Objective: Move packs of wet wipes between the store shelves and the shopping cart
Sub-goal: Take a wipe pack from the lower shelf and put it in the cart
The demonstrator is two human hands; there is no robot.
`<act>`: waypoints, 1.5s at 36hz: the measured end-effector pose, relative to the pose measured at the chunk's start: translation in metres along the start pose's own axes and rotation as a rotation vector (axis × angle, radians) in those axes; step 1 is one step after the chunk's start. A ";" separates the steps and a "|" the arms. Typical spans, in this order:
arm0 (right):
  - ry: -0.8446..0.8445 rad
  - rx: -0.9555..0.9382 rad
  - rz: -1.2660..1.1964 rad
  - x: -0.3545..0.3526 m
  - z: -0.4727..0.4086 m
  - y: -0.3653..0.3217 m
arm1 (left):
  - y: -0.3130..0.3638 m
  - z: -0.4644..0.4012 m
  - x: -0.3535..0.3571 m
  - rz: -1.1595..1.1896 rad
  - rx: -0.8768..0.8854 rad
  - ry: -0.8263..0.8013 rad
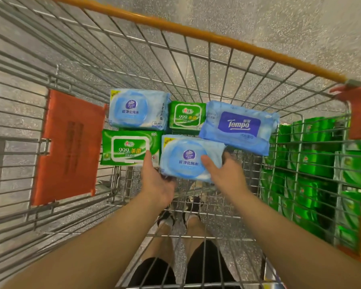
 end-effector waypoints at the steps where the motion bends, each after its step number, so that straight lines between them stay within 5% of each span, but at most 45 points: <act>1: -0.018 0.020 -0.058 -0.002 0.002 0.000 | -0.001 0.004 -0.001 -0.025 0.000 0.011; 15: -0.170 0.071 0.222 -0.071 0.059 -0.031 | 0.015 0.117 -0.004 -0.692 0.056 -0.037; 26: -0.108 -0.226 0.545 -0.158 0.112 -0.106 | 0.088 0.227 0.019 -1.729 0.946 -0.163; 31: 0.025 -0.330 0.664 -0.209 0.156 -0.148 | 0.115 0.300 0.047 -1.860 1.317 -0.249; 40: 0.304 -0.279 0.755 -0.284 0.261 -0.174 | 0.111 0.406 0.074 -1.962 1.577 -0.482; 54: 0.708 -0.058 0.675 -0.387 0.469 -0.105 | -0.032 0.594 0.037 -2.052 2.098 -1.002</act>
Point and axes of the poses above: each hand's wrist, its own z-axis away from the middle knuckle, its own x-axis out of the palm, y = z × x, the point moved 7 cm from there along -z, towards the middle knuckle, and after that the axes turned 9 degrees about y, right-handed, at the moved point
